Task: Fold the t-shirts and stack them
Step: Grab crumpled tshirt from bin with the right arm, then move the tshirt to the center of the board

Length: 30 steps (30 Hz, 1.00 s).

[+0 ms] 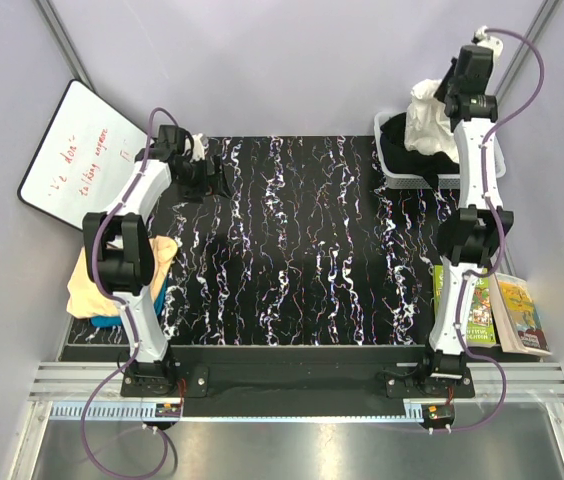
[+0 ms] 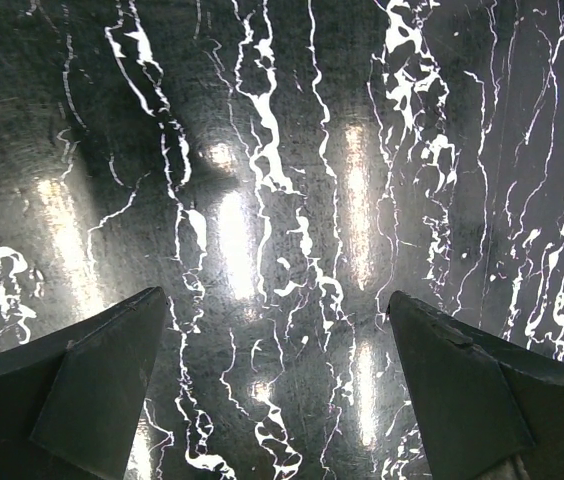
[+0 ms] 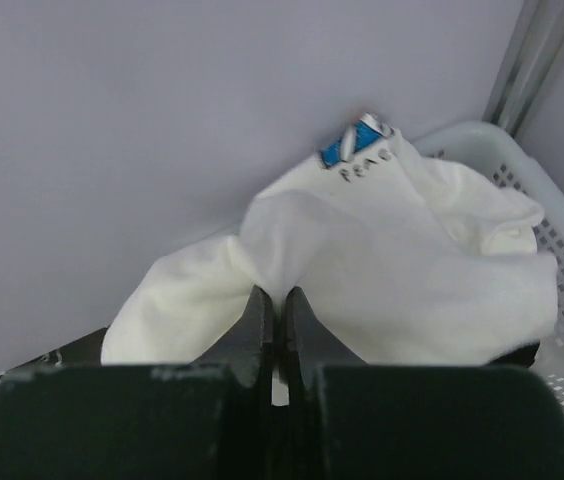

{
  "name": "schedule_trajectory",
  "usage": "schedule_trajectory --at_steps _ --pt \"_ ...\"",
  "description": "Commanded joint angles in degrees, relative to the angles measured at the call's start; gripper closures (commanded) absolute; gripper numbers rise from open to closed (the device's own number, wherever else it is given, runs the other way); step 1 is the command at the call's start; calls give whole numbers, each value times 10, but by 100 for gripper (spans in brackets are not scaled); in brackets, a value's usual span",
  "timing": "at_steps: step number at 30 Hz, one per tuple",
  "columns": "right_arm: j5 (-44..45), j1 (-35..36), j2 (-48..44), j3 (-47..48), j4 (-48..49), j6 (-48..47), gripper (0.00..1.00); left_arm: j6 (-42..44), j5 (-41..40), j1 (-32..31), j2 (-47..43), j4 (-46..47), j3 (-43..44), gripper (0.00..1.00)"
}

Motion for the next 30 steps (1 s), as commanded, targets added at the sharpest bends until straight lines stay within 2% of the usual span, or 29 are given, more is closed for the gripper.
schedule_trajectory --at_steps 1,8,18,25,30 --pt "-7 42 -111 16 47 -44 100 3 20 -4 5 5 23 1" --pt "-25 146 -184 9 49 -66 100 -4 21 -5 13 4 25 1" --pt "-68 278 -299 -58 53 -89 100 -16 24 -5 23 4 25 1" --pt "-112 335 -288 32 -17 -66 100 -20 21 -5 27 4 25 1" --pt "-209 379 -275 62 -66 -56 100 -18 13 -5 20 5 24 1"
